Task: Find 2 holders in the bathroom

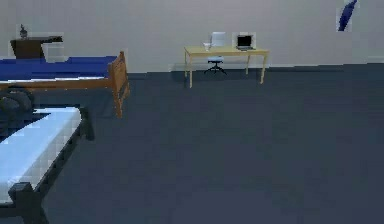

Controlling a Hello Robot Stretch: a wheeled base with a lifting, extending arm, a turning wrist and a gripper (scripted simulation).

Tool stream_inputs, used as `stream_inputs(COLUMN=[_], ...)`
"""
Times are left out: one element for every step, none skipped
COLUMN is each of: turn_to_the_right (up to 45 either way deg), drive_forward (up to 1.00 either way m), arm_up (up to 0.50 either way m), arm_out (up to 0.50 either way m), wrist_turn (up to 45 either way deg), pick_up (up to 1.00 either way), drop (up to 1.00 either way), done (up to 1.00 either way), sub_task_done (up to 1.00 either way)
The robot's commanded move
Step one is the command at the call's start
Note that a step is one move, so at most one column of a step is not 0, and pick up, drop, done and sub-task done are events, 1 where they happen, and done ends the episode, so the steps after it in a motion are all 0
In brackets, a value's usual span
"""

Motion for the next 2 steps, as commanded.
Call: stream_inputs(turn_to_the_right=[-45.0, -21.0], drive_forward=[0.0, 0.0], arm_up=[0.0, 0.0], arm_out=[0.0, 0.0], wrist_turn=[0.0, 0.0], pick_up=[0.0, 0.0], drop=[0.0, 0.0], done=[0.0, 0.0], sub_task_done=[0.0, 0.0])
